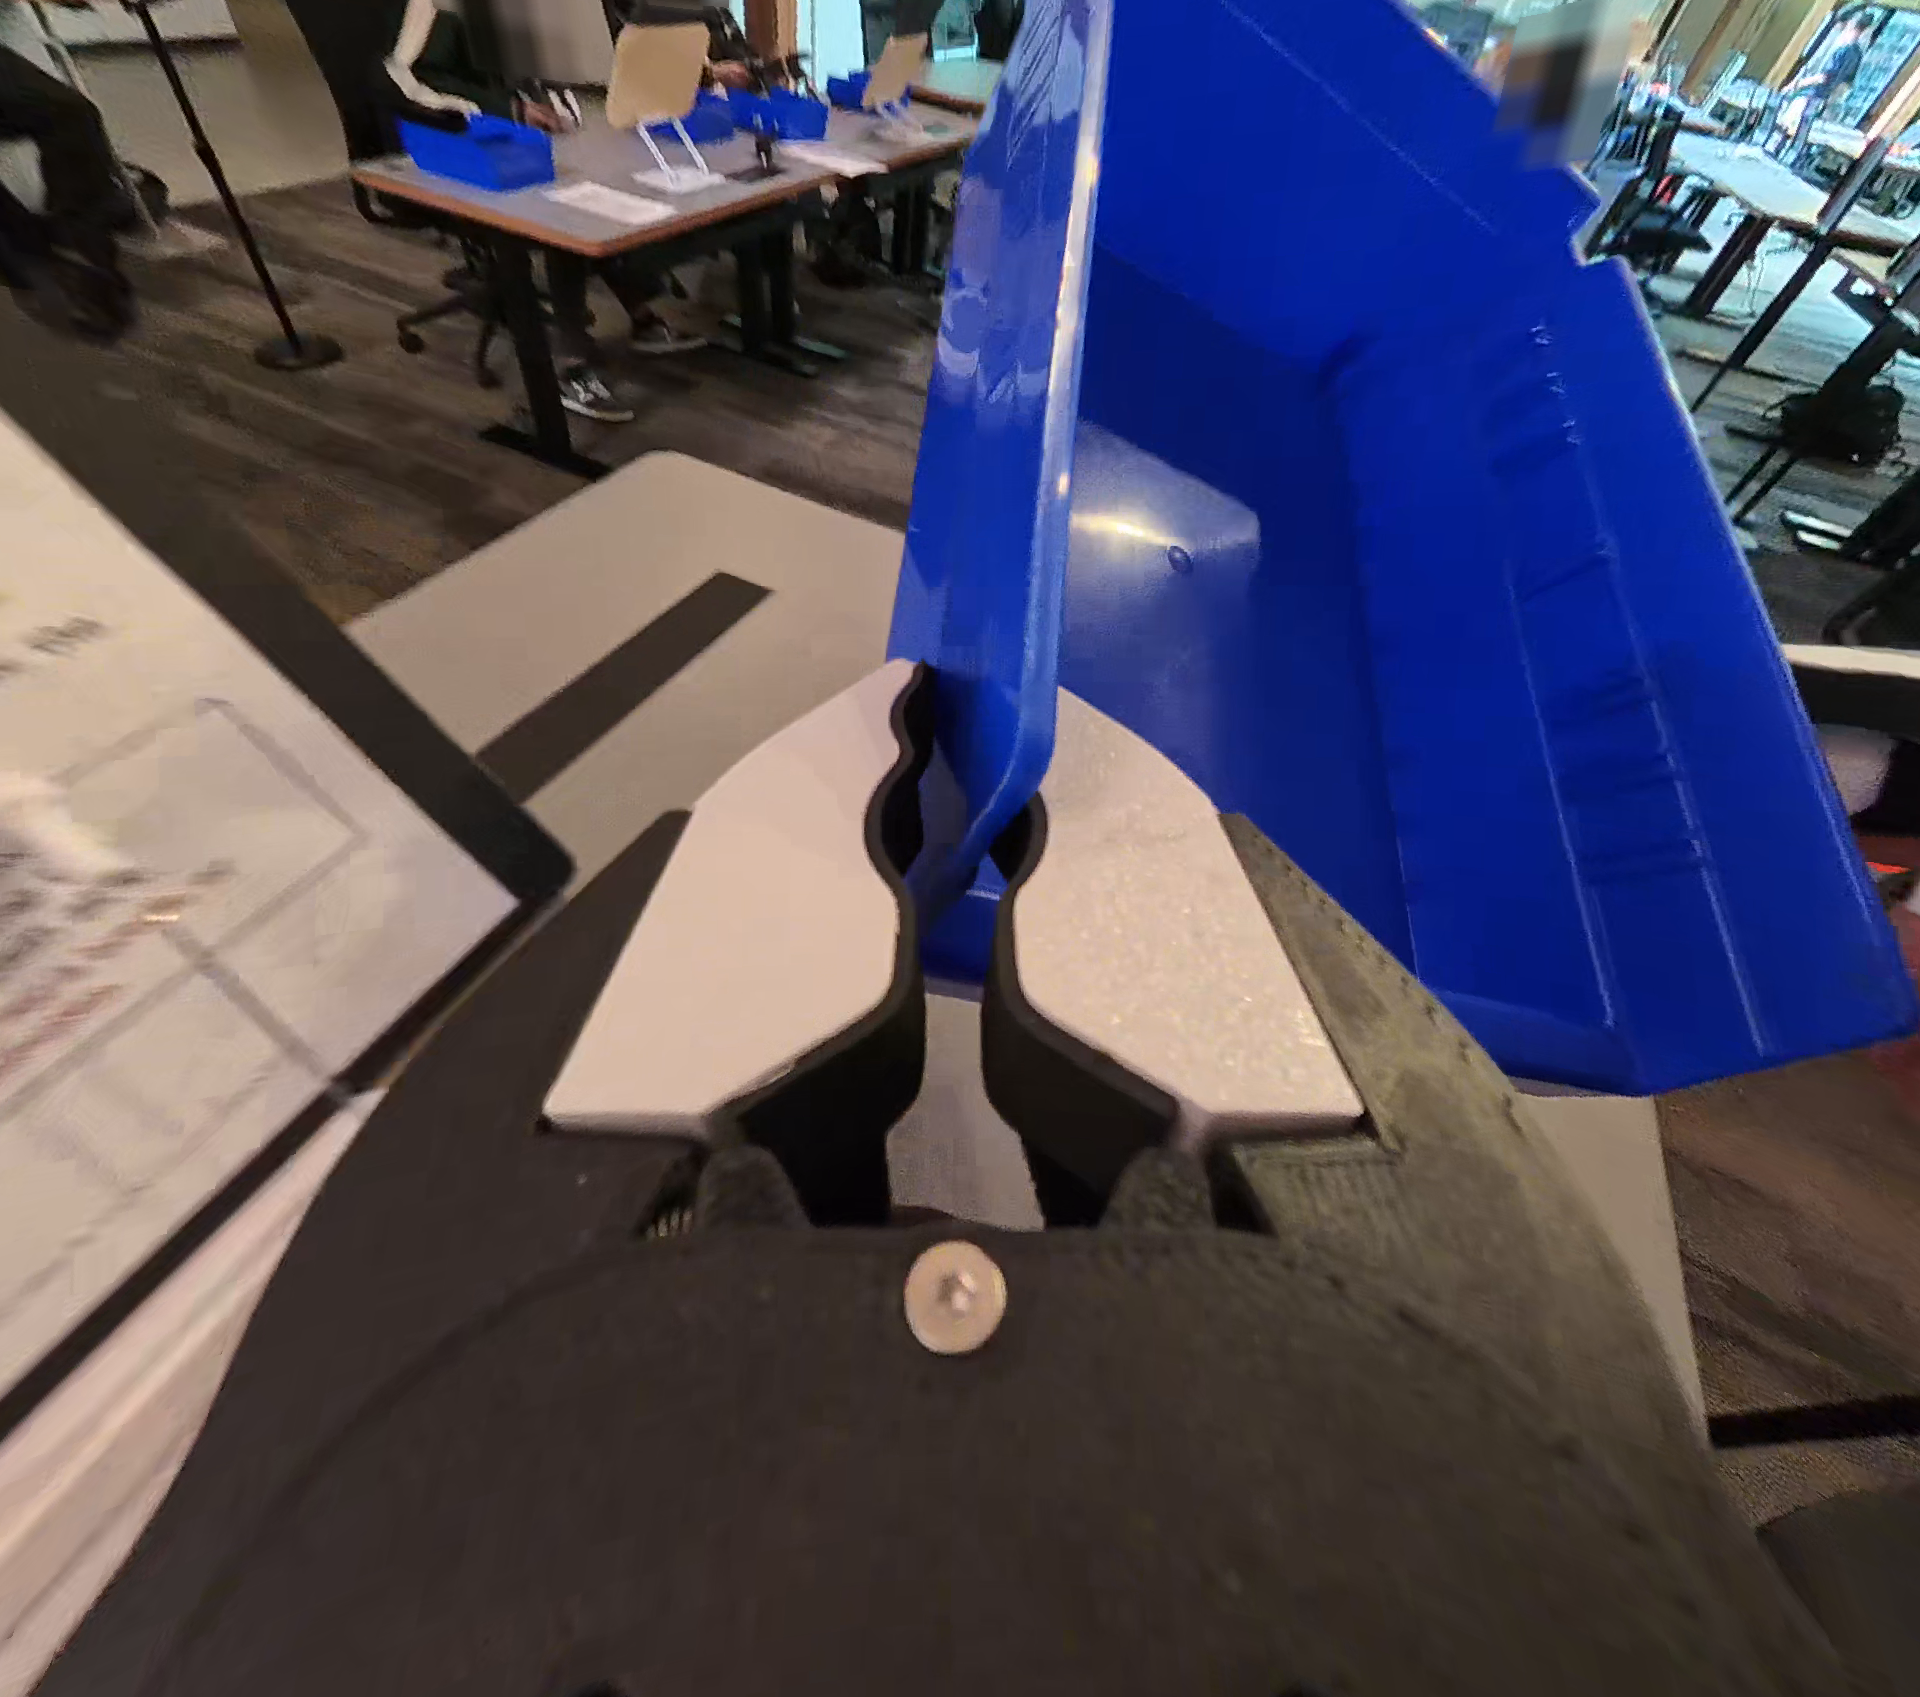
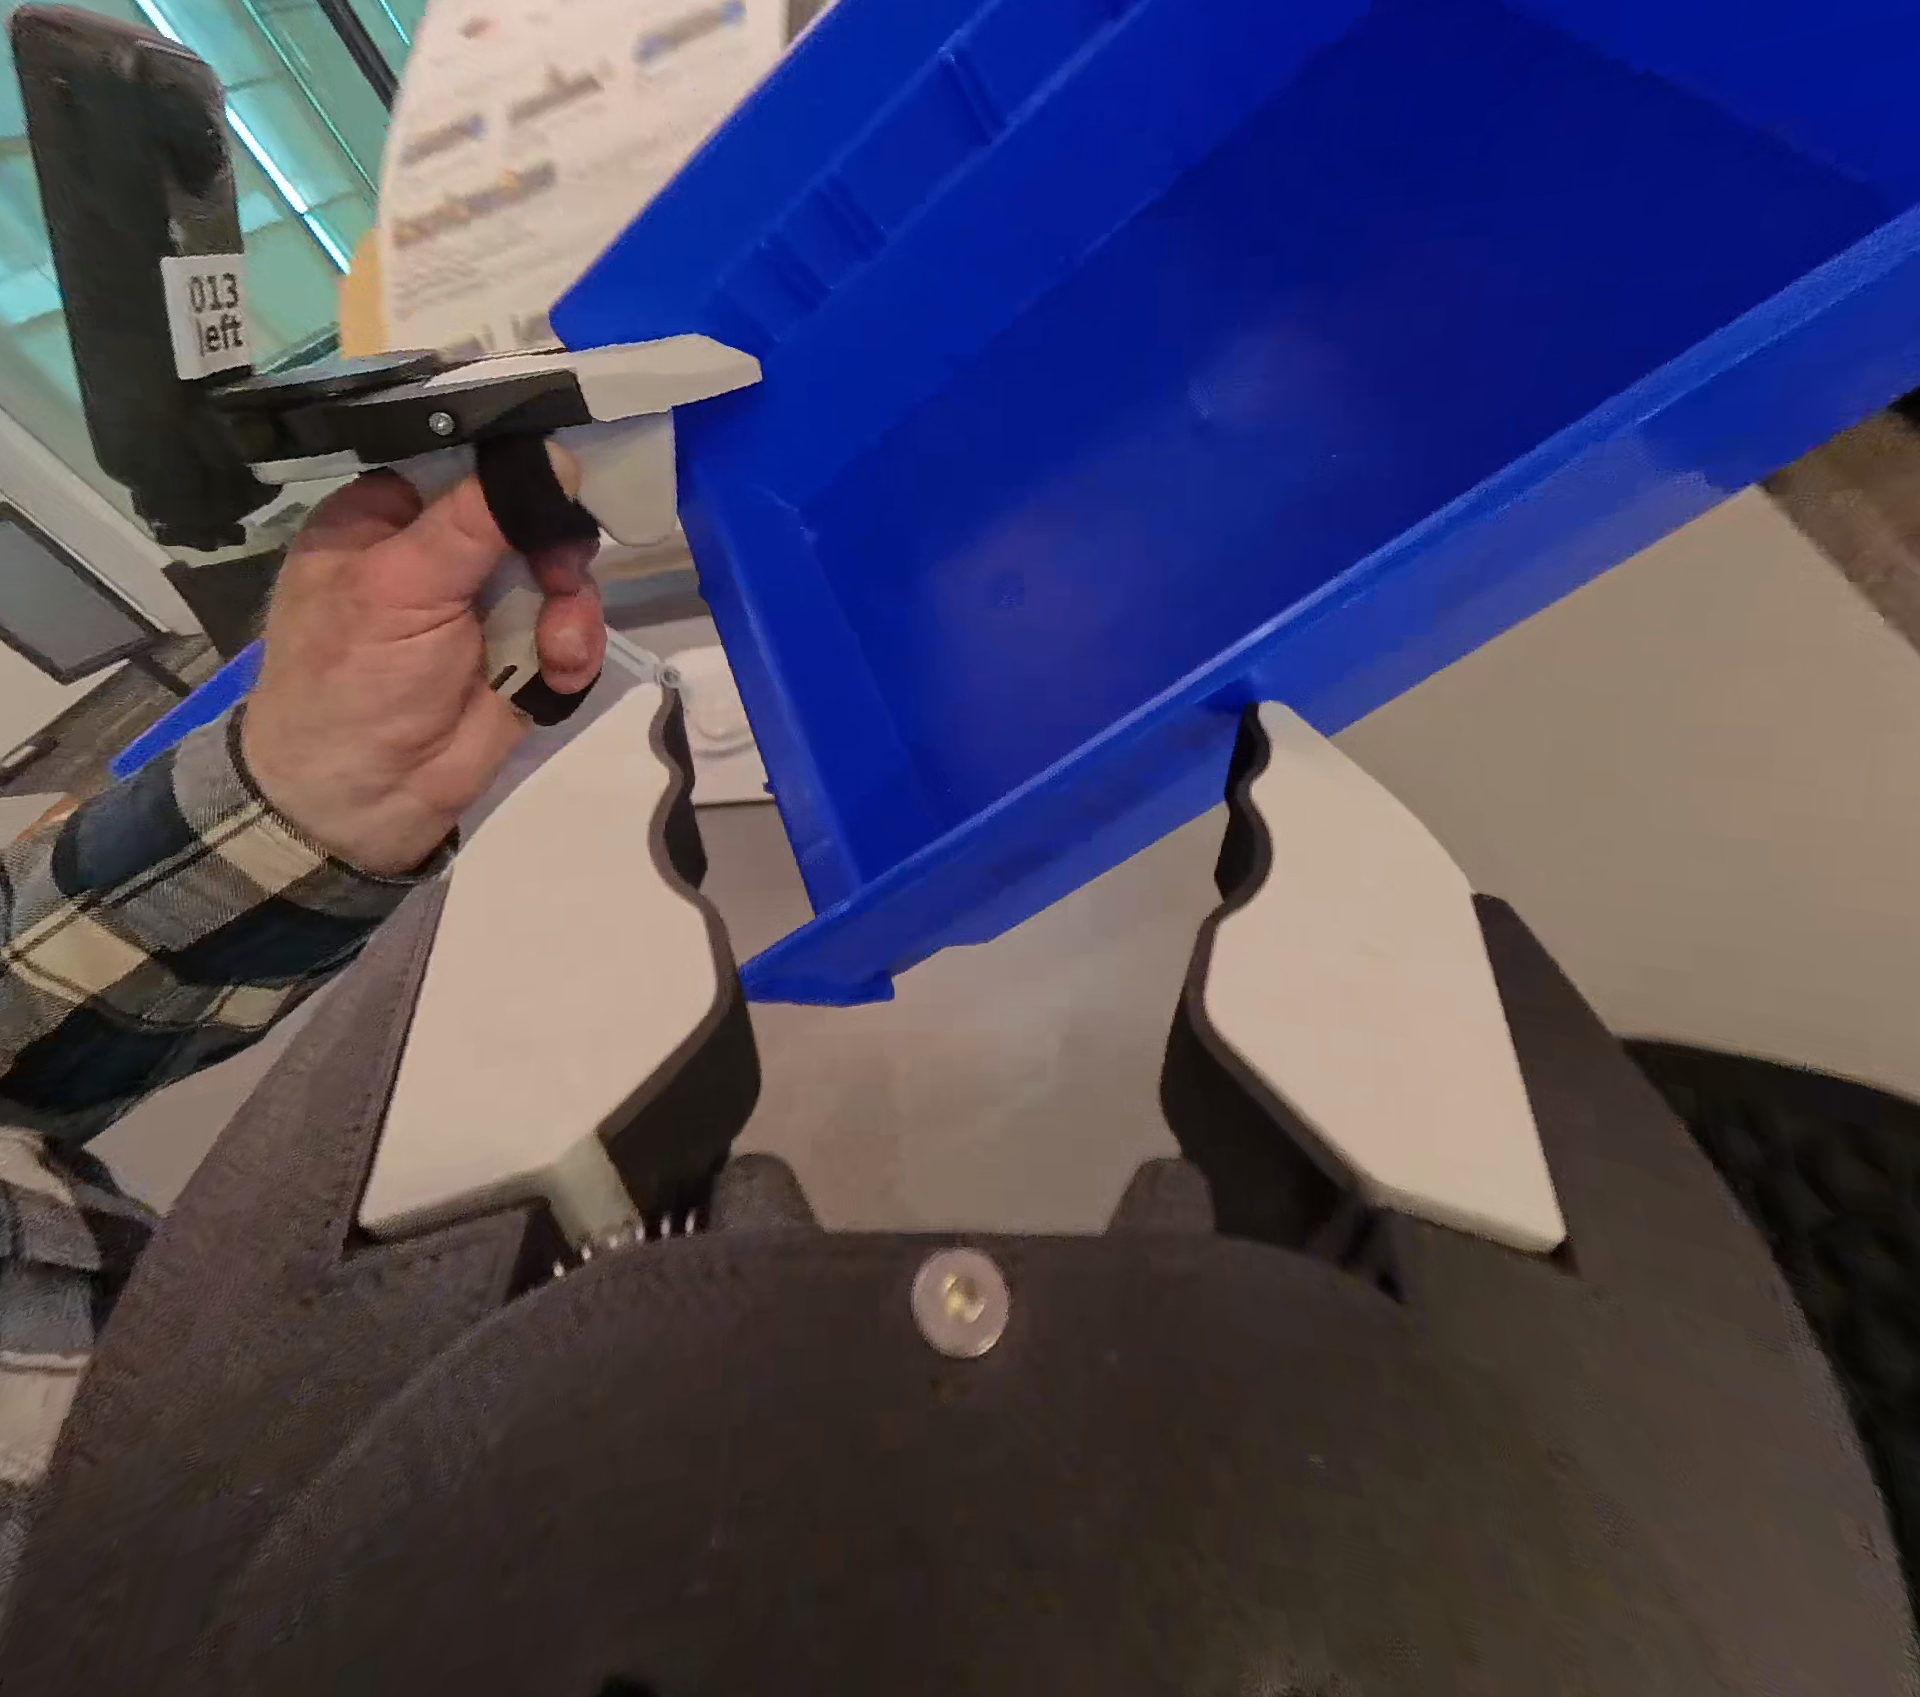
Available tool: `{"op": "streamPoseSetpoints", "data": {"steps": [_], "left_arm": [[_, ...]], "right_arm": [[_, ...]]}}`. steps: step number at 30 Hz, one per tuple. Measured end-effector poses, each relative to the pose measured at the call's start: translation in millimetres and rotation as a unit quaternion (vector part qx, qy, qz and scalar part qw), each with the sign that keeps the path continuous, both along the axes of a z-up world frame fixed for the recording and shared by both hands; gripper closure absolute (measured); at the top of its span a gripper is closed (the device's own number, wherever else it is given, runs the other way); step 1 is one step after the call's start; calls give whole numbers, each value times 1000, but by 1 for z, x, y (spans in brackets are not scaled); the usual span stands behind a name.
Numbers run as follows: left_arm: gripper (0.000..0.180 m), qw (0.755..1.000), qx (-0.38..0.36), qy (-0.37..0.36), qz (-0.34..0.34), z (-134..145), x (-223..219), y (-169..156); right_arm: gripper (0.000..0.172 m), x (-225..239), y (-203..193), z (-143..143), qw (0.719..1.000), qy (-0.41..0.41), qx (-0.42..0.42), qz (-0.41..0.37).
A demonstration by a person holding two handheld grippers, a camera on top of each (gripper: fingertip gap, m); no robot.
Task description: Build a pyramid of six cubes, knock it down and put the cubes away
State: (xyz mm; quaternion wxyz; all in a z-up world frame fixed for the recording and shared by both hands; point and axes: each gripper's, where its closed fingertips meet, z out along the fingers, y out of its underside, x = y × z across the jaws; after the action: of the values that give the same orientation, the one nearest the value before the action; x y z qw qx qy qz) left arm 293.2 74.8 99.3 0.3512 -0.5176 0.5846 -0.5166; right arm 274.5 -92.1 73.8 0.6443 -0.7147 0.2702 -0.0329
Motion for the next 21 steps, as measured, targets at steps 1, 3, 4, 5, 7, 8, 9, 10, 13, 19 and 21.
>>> {"op": "streamPoseSetpoints", "data": {"steps": [1,3,4,5,7,8,9,10,13,19,21], "left_arm": [[172,1000,-1,10,2,-13,6,-5],[172,999,-7,35,9,-41,15,-13],[171,999,-12,46,15,-54,18,-15],[171,998,-18,55,20,-68,19,-17],[170,996,-31,75,31,-95,21,-18],[170,995,-37,88,34,-108,22,-18],[168,993,-45,100,37,-120,23,-19],[167,992,-55,111,38,-130,23,-19],[164,987,-80,135,46,-152,27,-16],[158,978,-117,158,75,-179,36,-11],[150,972,-148,171,66,-186,39,-18]], "right_arm": [[72,7,-4,-13,1000,18,-5,1],[71,20,-8,-39,999,43,-26,0],[70,25,-8,-52,998,55,-39,2],[71,30,-9,-63,996,68,-48,4],[69,38,-8,-85,994,95,-62,9],[68,41,-7,-97,991,110,-71,12],[67,45,-5,-107,989,124,-78,15],[67,49,-4,-116,987,137,-85,18],[68,64,4,-140,979,165,-119,26],[82,116,23,-154,966,174,-187,40],[90,139,27,-156,959,170,-219,50]]}}
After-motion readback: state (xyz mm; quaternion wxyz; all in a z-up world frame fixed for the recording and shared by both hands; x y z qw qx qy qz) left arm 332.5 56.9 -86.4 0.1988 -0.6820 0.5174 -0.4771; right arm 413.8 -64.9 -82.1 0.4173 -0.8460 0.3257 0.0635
